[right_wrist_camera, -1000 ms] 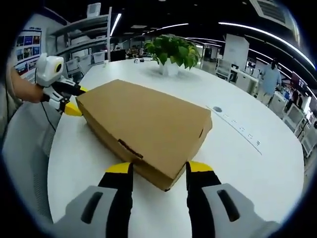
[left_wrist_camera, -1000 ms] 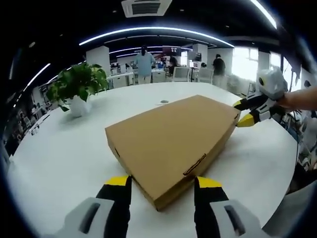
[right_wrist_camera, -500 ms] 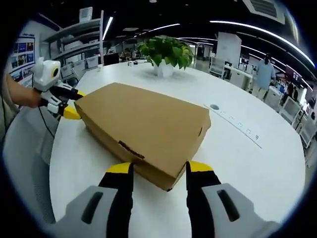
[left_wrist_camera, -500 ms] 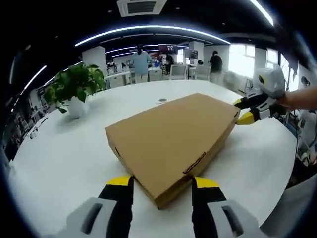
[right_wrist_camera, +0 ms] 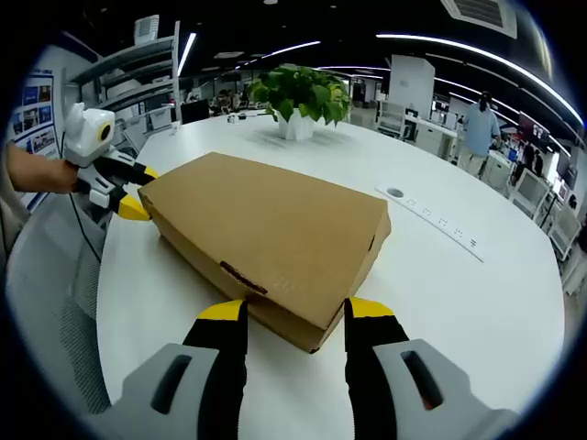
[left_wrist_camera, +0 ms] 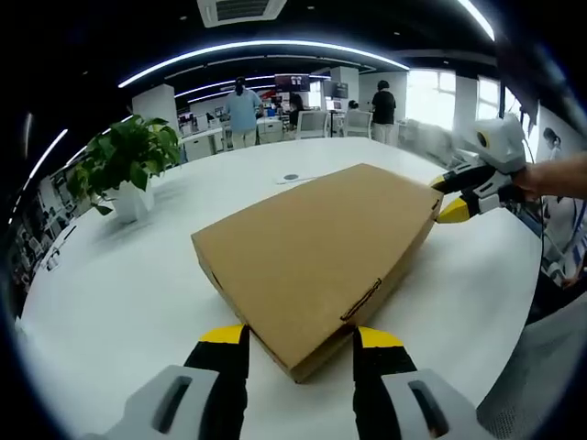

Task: Operate the shoe box by opening the lid, removing the specified soft item, and placing it in the target area until the item is outside and the box remains undamaged.

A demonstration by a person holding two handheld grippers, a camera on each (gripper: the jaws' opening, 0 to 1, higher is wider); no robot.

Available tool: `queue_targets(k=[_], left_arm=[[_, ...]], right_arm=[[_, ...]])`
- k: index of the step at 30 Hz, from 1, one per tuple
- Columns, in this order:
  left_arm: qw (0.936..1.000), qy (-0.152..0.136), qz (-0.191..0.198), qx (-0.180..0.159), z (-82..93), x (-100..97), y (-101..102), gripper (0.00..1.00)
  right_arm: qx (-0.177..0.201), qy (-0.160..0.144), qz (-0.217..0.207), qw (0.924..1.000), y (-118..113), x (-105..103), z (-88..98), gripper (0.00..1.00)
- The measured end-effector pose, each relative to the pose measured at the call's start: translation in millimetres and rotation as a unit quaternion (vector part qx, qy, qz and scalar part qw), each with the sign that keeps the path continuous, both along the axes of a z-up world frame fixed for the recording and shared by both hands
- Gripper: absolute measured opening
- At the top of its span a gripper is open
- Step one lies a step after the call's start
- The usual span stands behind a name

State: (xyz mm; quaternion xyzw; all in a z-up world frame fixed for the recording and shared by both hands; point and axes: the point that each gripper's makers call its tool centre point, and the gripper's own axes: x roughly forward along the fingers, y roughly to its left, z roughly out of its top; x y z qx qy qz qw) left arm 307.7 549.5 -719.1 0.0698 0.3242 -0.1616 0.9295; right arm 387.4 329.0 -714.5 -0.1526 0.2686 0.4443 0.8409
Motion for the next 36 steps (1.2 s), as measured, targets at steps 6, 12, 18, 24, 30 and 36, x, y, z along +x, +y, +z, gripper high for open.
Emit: queue_targets(k=[6,12,18,24,30,36], left_arm=[[0.9995,0.012,-0.026,0.009,-1.1,-2.8,6,0.43],[0.9988,0.021,-0.043,0.012,-1.1,-6.1,15,0.42],[0.9978,0.026,-0.059,0.014,-1.3,-9.0,22,0.42],[0.9967,0.031,-0.072,0.018,-1.5,-12.5,31,0.42],[0.9947,0.042,-0.091,0.026,-2.3,-13.2,42,0.42],[0.9925,0.052,-0.106,0.033,-2.4,-15.4,53,0.42]], right_arm=[[-0.01,0.004,-0.016,0.9998,4,-9,-0.1,0.38],[-0.012,0.006,-0.03,0.9995,9,-19,-0.9,0.38],[-0.012,0.006,-0.039,0.9991,15,-28,-0.2,0.37],[-0.009,0.004,-0.051,0.9986,22,-38,-0.6,0.37],[-0.011,0.006,-0.059,0.9982,30,-47,-0.3,0.36],[-0.013,0.005,-0.058,0.9982,39,-57,-0.4,0.34]])
